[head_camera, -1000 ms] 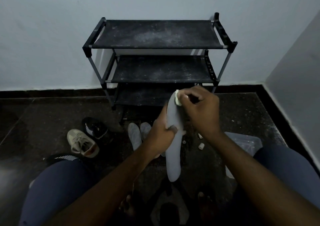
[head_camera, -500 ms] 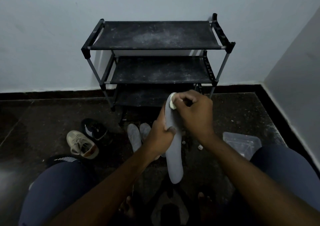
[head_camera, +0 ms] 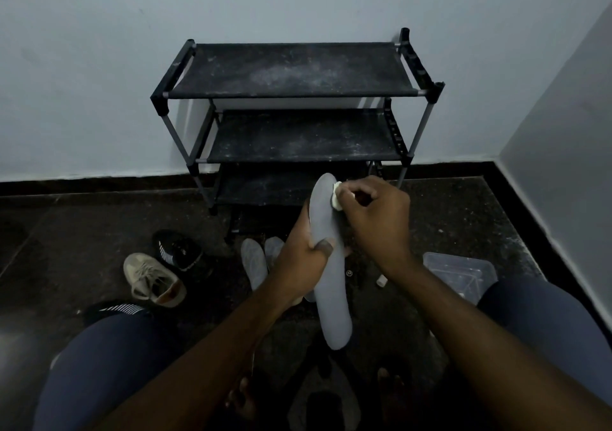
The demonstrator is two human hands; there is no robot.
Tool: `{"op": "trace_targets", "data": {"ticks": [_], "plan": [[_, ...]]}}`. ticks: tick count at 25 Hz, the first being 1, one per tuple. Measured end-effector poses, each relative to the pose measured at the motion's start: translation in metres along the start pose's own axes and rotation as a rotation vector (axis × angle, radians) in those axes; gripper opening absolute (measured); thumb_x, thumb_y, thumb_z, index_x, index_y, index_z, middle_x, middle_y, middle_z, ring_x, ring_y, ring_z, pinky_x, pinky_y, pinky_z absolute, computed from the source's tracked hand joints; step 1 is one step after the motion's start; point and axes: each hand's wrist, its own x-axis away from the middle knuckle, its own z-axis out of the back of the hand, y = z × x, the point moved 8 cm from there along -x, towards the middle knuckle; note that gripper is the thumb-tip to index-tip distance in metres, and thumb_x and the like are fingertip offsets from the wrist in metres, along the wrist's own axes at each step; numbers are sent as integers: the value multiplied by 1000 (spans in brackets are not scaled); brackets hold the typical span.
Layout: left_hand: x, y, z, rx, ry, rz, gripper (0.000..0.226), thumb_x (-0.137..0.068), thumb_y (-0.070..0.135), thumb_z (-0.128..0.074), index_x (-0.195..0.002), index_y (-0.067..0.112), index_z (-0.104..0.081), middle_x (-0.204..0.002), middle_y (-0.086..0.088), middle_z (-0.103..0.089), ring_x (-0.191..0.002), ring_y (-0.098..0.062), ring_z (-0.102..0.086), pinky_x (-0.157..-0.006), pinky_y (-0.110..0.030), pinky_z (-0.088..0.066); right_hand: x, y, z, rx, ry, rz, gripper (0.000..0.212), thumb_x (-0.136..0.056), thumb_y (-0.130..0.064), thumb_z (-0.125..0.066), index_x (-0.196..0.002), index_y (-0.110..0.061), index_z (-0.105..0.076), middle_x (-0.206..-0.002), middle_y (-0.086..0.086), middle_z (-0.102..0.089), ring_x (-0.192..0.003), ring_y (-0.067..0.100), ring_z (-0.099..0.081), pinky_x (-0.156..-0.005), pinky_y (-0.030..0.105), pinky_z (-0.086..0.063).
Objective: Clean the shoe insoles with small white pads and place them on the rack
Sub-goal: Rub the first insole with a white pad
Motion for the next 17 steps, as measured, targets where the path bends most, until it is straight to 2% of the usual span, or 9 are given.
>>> {"op": "trace_targets", "data": {"ticks": [4, 6, 7, 9, 10, 11, 13, 15, 17], "plan": [[-7, -7, 8, -178, 14, -23, 59, -93, -7, -58, -147, 9, -41, -138, -8, -58, -122, -12, -60, -106, -30, -49, 17, -17, -22, -38, -109, 90, 11, -90, -3, -71, -88, -10, -79, -85, -3, -73, -78, 6, -68, -72, 23, -56], [-17, -19, 11, -33, 39, 35, 41, -101, -9, -47, -142, -7, -41, -133, -24, -57, -96, 5, -66, -109, -28, -45, 20, -19, -27, -18, -151, 151, 11, -90, -2, -71, -89, -9, -79, -86, -1, -73, -78, 7, -68, -72, 26, -56], [-20, -24, 10, 38, 66, 70, 31, -105, -9, -35, -135, -14, -43, -124, -29, -59, -87, 6, -66, -112, -29, -43, 16, -15, -26, 10, -142, 156, 10, -91, -3, -70, -89, -9, -79, -86, 0, -73, -78, 8, -67, -72, 27, -55], [-18, -31, 3, 162, 65, 141, 33, -106, -11, -27, -130, -5, -48, -106, -17, -61, -106, -16, -66, -110, -37, -46, 4, -1, -16, 76, -84, 118, 10, -91, -6, -70, -88, -10, -78, -86, -2, -72, -77, 6, -66, -72, 26, -55], [-15, -30, 1, 278, 50, 168, 37, -105, -12, -33, -137, 1, -46, -109, -13, -61, -116, -30, -62, -108, -46, -49, -2, 7, -10, 86, -51, 76, 10, -91, -6, -70, -87, -12, -78, -86, -3, -72, -78, 5, -66, -73, 24, -55], [-14, -24, 0, 344, 18, 145, 43, -103, -11, -40, -142, 7, -44, -120, -12, -62, -120, -34, -61, -103, -50, -52, -6, 14, -4, 65, -27, 24, 10, -91, -6, -71, -88, -13, -78, -85, -5, -73, -78, 4, -67, -73, 21, -55], [-13, -16, 1, 459, -81, 103, 48, -100, -4, -54, -145, 12, -43, -137, -13, -59, -121, -33, -62, -96, -48, -57, -11, 30, 2, -77, -25, -133, 9, -92, -8, -72, -94, -14, -79, -88, -8, -75, -82, 4, -71, -75, 16, -56], [-17, -18, 10, 510, -85, 102, 61, -87, 6, -66, -145, 6, -46, -137, -18, -61, -123, -35, -63, -94, -46, -58, -11, 39, 1, -252, -59, -290, 14, -93, -9, -72, -105, -15, -78, -92, -5, -76, -84, 5, -72, -73, 15, -56], [-22, -24, 19, 506, -28, 123, 57, -83, -2, -63, -139, -1, -51, -130, -22, -65, -121, -37, -64, -94, -44, -58, -8, 41, -4, -319, -148, -380, 15, -95, -7, -68, -104, -15, -76, -92, -2, -76, -79, 7, -72, -68, 16, -56]]}}
